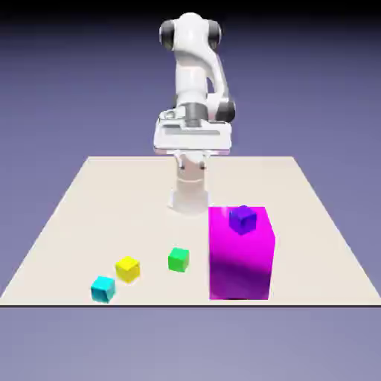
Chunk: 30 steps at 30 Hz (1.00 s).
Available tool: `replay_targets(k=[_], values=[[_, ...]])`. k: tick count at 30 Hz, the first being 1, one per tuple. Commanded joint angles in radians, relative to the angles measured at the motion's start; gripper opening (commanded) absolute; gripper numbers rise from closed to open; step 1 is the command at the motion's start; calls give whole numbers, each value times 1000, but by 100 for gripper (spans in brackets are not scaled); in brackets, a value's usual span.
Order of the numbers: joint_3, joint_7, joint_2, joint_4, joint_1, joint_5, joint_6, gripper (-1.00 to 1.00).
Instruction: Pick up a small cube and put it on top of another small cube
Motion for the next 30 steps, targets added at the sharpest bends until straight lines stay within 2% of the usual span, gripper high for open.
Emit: replay_targets(k=[1, 25, 27, 30], values=[[-1, -22, 36, 17, -14, 21, 1, 0], [-24, -561, 906, 422, -349, 519, 26, 0], [-24, -572, 925, 430, -356, 530, 27, 0], [37, -599, 1033, 489, -411, 543, 84, 0]])
